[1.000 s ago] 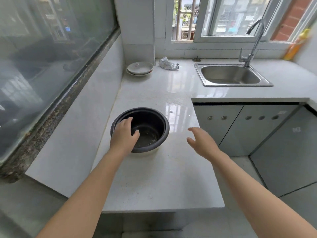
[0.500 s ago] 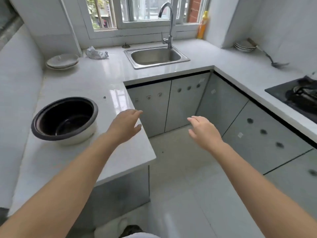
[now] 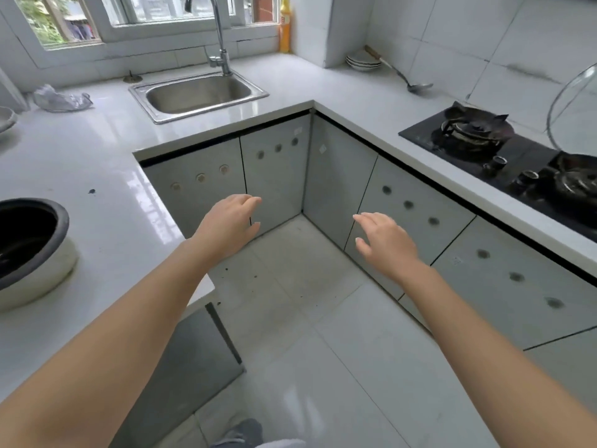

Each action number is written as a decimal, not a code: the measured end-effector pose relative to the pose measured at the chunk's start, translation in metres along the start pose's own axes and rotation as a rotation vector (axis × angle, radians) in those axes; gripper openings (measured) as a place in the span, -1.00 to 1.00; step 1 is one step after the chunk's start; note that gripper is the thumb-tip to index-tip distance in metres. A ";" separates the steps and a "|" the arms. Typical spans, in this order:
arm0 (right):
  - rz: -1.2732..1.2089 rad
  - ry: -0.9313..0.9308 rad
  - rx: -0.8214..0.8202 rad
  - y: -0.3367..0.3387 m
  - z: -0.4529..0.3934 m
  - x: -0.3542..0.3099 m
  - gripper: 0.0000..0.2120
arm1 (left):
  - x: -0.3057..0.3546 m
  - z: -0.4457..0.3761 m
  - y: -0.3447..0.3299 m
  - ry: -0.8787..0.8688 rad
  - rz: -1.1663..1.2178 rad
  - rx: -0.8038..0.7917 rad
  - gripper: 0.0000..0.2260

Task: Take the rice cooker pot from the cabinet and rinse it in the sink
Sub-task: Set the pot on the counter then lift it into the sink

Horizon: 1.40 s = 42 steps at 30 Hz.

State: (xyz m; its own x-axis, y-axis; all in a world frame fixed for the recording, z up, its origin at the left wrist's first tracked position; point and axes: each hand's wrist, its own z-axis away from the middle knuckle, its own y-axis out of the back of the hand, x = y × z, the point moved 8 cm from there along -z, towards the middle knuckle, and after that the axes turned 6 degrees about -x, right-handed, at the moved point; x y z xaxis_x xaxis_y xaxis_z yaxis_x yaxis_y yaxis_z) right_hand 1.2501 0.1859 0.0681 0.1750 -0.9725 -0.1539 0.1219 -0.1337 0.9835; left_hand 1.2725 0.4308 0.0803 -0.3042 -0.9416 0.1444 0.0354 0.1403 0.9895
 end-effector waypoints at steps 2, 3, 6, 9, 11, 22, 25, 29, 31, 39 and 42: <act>-0.019 -0.010 0.014 0.002 -0.003 0.007 -0.54 | 0.004 -0.007 -0.002 -0.007 0.013 0.002 -0.56; -0.028 -0.015 0.014 0.001 -0.006 0.010 -0.54 | 0.005 -0.011 -0.004 -0.006 0.016 -0.006 -0.56; -0.048 -0.013 -0.007 -0.003 -0.023 0.014 -0.55 | -0.001 -0.026 -0.011 0.020 0.024 -0.031 -0.56; -0.052 0.012 -0.020 -0.005 -0.052 0.013 -0.55 | -0.013 -0.047 -0.016 0.055 0.034 -0.052 -0.55; -0.057 0.028 -0.018 -0.004 -0.077 0.013 -0.55 | -0.023 -0.066 -0.018 0.075 0.049 -0.056 -0.54; -0.038 0.105 -0.060 0.012 -0.243 0.008 -0.54 | -0.093 -0.195 -0.018 0.202 0.142 0.007 -0.57; -0.059 0.125 -0.067 0.018 -0.277 0.003 -0.54 | -0.110 -0.218 -0.015 0.237 0.153 0.009 -0.56; -0.064 0.192 -0.078 0.026 -0.323 -0.008 -0.52 | -0.132 -0.244 -0.011 0.278 0.161 0.028 -0.57; -0.056 0.235 -0.085 0.029 -0.349 -0.015 -0.52 | -0.146 -0.254 -0.009 0.319 0.174 0.037 -0.58; -0.027 0.457 -0.102 0.036 -0.467 -0.046 -0.49 | -0.201 -0.298 -0.006 0.549 0.212 0.106 -0.56; -0.018 0.566 -0.121 0.037 -0.508 -0.067 -0.48 | -0.219 -0.309 -0.006 0.652 0.228 0.108 -0.56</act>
State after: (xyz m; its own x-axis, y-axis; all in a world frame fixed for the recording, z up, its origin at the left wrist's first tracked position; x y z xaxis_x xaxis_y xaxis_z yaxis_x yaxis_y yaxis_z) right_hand 1.7397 0.3429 0.0667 0.6631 -0.7124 -0.2298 0.2348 -0.0936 0.9675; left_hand 1.6330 0.5416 0.0453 0.3337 -0.8720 0.3580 -0.0749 0.3541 0.9322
